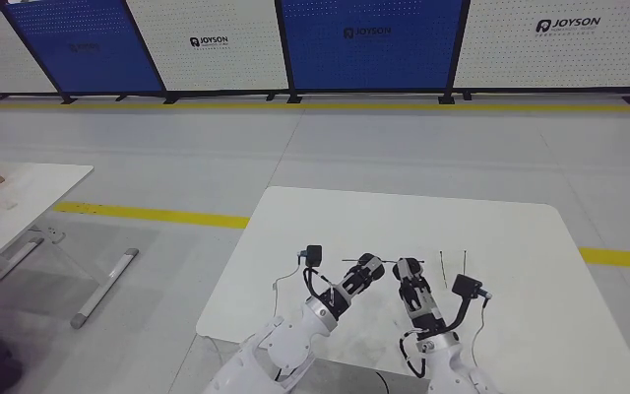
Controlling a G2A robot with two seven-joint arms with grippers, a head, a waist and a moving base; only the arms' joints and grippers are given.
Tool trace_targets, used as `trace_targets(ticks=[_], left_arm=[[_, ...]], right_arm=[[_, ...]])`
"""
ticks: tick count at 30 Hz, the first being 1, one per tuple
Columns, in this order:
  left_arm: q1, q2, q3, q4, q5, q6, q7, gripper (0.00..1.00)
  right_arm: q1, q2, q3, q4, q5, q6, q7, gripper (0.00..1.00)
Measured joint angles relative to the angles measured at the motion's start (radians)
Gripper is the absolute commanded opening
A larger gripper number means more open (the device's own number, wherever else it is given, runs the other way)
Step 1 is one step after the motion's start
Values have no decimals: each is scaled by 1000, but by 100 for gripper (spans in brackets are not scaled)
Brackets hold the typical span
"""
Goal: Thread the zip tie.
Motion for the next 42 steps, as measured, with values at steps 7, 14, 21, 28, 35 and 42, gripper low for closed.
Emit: trace_targets(ticks=[7,14,21,28,35,42], left_arm=[[-4,-1,3,-2,-3,1,-2,0],[-7,-3,8,-1,5,0,-2,0],[-10,-4,13,2,9,1,-3,0],[-13,-5,14,3,14,7,5,0],[-16,-6,16,4,12,10,-1,0],[-18,-7,16,7,13,15,4,0]], right_arm=[[-2,1,8,-4,2,-7,16,0],[0,1,9,-10,-7,-6,39,0],[3,1,10,-14,-11,7,52,0],[4,1,13,-19,3,12,73,44],[1,1,17,-24,5,8,79,44],[-18,3,28,-39,-2,-13,46,37]])
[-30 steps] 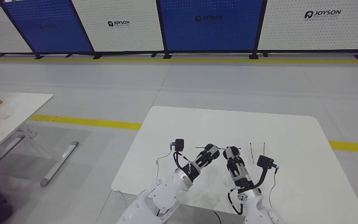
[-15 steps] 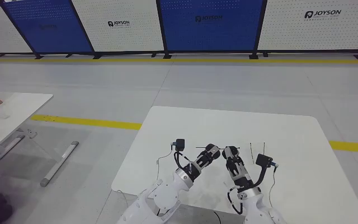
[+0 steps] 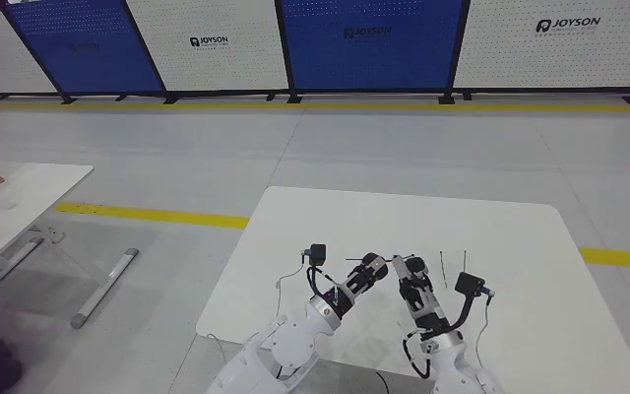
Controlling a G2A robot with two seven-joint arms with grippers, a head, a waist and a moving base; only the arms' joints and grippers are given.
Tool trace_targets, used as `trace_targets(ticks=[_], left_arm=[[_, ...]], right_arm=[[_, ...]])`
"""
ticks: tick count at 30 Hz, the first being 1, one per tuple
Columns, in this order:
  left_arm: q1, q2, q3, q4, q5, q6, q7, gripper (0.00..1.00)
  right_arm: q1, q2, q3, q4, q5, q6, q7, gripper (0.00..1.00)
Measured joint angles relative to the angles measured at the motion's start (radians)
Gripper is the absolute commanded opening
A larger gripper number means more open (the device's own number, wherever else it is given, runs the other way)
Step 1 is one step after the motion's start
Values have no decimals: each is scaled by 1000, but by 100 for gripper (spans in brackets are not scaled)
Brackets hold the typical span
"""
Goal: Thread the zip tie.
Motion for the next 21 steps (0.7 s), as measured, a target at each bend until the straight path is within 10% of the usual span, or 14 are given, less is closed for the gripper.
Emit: trace_targets(ticks=[6,21], left_arm=[[0,0,1,0,5,1,-2,0],[10,0,5,-4,23,-17,1,0]], right_arm=[[-15,1,10,-10,-1,-10,-25,3],[-5,-1,8,1,-9,7,-8,0]])
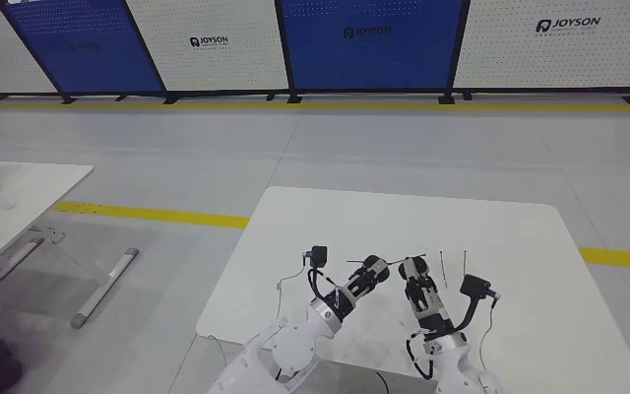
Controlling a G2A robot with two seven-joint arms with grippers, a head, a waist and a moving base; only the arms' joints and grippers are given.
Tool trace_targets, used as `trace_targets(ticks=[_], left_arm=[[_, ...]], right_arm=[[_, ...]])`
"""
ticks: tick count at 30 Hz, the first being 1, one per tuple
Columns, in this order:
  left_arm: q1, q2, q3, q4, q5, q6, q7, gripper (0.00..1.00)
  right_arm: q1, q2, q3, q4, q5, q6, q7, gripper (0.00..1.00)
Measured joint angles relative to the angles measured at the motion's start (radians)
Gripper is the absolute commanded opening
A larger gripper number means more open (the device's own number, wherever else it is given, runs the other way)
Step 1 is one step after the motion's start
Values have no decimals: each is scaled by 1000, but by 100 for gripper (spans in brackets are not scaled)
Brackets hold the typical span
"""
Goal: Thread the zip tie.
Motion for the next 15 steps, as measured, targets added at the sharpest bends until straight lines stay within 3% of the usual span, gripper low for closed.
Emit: trace_targets(ticks=[10,12,15], left_arm=[[5,0,-2,-6,10,-3,6,0],[6,0,-2,-5,11,-1,7,0],[5,0,-2,-3,12,1,7,0]], right_arm=[[2,-1,-11,-1,-22,13,11,0],[0,-1,-9,-2,-21,10,11,22],[-2,0,-7,-3,-20,8,13,31]])
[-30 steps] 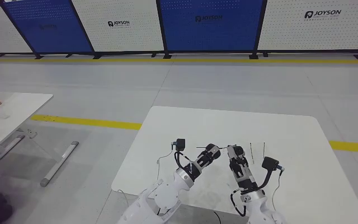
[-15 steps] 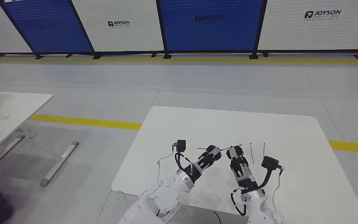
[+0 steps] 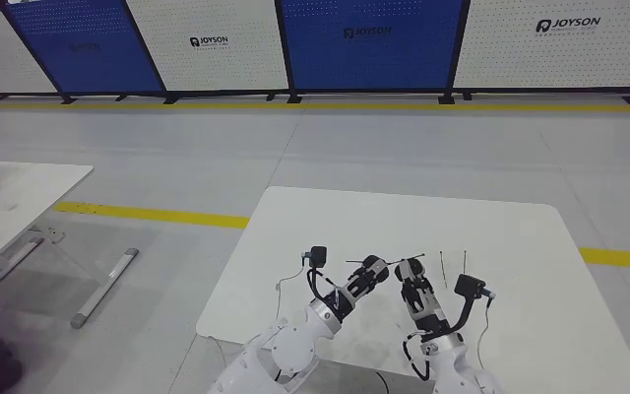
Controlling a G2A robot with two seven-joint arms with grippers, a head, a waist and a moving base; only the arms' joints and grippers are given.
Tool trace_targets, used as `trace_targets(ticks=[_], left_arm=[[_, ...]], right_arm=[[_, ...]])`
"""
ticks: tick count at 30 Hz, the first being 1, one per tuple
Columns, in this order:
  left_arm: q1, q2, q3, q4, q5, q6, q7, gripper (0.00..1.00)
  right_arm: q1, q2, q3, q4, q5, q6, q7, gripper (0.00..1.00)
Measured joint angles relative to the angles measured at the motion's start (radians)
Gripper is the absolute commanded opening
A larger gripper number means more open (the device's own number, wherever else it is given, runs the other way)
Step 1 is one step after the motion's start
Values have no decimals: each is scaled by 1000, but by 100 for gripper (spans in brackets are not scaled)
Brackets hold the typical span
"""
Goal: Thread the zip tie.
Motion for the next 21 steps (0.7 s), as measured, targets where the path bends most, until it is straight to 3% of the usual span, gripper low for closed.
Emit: trace_targets(ticks=[6,10,12,13,21], left_arm=[[1,0,2,2,7,-2,0,0],[4,0,1,3,8,-7,2,0],[6,0,0,3,9,-9,2,0],[7,0,0,3,10,-10,2,0],[13,2,-4,-4,11,-18,-2,0]], right_arm=[[-4,0,0,-8,-7,2,-6,31],[-6,0,0,-11,-10,6,-10,26],[-6,-1,0,-13,-11,7,-13,12],[-6,-1,0,-15,-12,7,-15,0],[-5,-2,-5,-13,-13,9,-24,0]])
